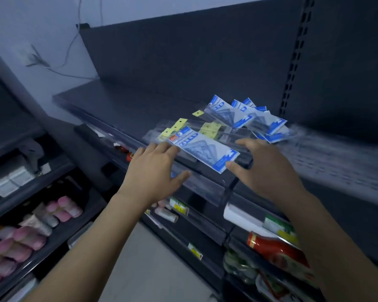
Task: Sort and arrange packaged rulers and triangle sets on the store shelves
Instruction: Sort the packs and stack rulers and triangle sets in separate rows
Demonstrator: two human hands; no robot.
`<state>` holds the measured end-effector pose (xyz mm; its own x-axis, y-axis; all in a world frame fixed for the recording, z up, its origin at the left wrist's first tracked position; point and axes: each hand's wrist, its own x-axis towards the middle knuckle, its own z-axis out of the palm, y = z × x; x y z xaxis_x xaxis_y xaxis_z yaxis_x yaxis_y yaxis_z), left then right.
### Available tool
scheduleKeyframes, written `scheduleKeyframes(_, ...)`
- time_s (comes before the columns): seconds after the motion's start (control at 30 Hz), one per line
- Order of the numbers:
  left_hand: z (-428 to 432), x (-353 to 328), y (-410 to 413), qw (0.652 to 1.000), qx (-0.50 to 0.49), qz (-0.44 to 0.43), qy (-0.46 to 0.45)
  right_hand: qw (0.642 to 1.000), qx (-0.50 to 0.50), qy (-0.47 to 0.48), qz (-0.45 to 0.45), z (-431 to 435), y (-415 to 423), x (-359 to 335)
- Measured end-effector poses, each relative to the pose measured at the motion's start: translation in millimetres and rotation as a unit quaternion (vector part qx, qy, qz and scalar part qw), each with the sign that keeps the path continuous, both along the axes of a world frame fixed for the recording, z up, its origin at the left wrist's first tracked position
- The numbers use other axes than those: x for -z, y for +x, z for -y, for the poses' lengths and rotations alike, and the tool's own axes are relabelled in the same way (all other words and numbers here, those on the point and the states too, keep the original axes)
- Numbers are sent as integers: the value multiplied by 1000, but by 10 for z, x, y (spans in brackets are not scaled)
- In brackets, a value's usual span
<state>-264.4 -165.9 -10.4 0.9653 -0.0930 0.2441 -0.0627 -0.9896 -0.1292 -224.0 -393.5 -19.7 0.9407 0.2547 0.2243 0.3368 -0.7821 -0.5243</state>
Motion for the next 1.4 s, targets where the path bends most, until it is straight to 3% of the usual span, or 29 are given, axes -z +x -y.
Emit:
scheduleKeyframes(0.17,-496,-3,784,999,29,-35,0,997,3,-6,-72,-516,643,49)
scheduleKeyframes(0.37,-893,63,1427,982,93,-147,-72,976,3,-137,-169,-817,1042,105)
scheduleKeyframes(0.53,-1019,119,1931,948,176,-200,-176,981,82,-94,-149,-786,1188,98)
scheduleKeyframes(0.83,-1070,132,2641,863,326,-330,-199,967,236,-13,-95,-869,1201,24)
scheduleKeyframes(0.97,-1123,68,2847,831,376,-358,-202,938,308,-7,-158,-790,1117,-96)
scheduleKeyframes(1.1,-1169,23,2951,801,398,-367,-256,923,274,127,-238,-715,947,-152)
scheduleKeyframes(1.2,-1143,1,3015,787,418,-360,-274,919,274,141,-247,-753,920,-113)
scheduleKeyframes(1.3,-1064,3,3064,782,426,-345,-294,912,302,205,-188,-718,920,-116)
scheduleKeyframes(1.4,-972,5,3097,763,425,-342,-347,881,334,322,-90,-656,911,-148)
